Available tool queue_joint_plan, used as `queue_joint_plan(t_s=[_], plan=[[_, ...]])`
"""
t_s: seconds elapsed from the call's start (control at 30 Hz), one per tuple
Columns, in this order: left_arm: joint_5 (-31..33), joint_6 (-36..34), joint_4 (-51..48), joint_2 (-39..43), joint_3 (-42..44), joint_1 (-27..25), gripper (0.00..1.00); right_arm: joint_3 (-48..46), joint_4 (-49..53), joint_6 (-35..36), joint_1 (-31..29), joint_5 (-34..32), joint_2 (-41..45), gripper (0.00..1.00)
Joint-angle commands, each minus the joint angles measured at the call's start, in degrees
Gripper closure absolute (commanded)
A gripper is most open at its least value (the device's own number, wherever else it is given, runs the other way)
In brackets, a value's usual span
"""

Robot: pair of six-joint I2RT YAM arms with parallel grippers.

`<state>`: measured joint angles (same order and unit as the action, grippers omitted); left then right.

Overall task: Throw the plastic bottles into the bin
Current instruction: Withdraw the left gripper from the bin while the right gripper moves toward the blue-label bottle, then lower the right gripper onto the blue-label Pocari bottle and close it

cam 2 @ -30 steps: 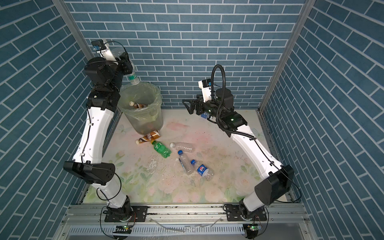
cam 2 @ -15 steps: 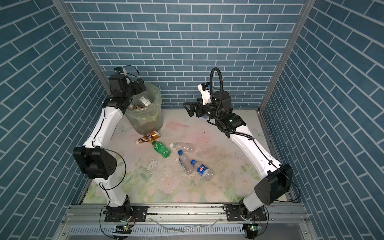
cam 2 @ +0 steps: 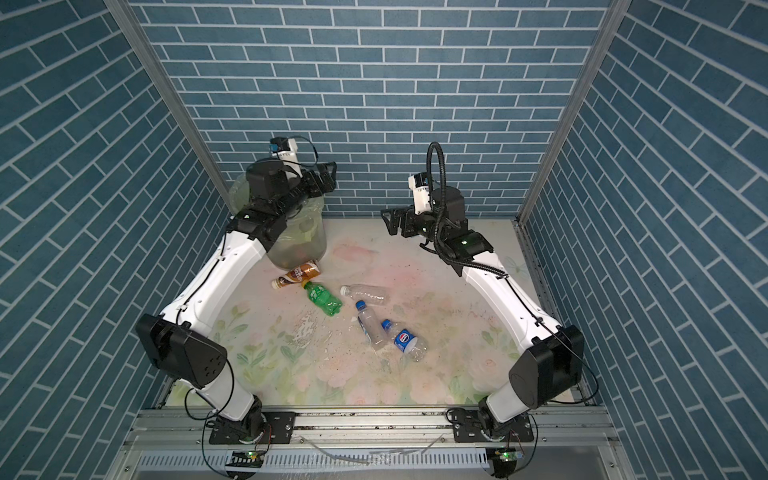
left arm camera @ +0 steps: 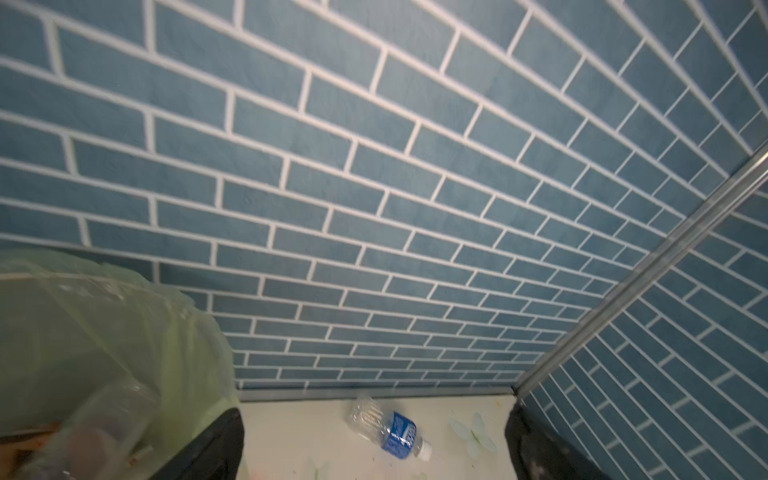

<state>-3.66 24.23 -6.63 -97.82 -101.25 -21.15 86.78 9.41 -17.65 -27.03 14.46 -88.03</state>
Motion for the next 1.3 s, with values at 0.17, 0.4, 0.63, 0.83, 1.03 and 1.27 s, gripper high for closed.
queue_joint_plan(t_s=[0.17, 0.4, 0.63, 0.83, 1.03, 1.27], plan=[[-6.0, 7.9, 0.0, -7.0, 0.9, -7.4, 0.01, -2.7, -0.1, -2.1, 9.2, 1.2, -6.3, 0.01], [-8.6, 13.3, 1.3, -13.0, 1.8, -8.3, 0.01, -0.3, -5.6, -3.4, 13.3, 7.8, -18.4, 0.01], [-9.0, 14.0, 1.6, -18.7, 0.2, -8.1, 0.01, 7.1, -8.5, -5.5, 16.2, 12.4, -30.5, 0.01], [-10.9, 14.9, 1.3, -24.3, -3.2, -7.3, 0.01, 16.4, -8.2, -6.2, 17.1, 15.9, -41.1, 0.01], [-12.4, 16.0, 1.3, -28.4, -5.8, -6.2, 0.01, 23.7, -8.7, -8.3, 17.7, 18.9, -48.9, 0.01], [-13.8, 16.7, 1.6, -30.5, -6.3, -5.4, 0.01, 32.1, -9.8, -11.0, 17.7, 22.4, -56.5, 0.01]])
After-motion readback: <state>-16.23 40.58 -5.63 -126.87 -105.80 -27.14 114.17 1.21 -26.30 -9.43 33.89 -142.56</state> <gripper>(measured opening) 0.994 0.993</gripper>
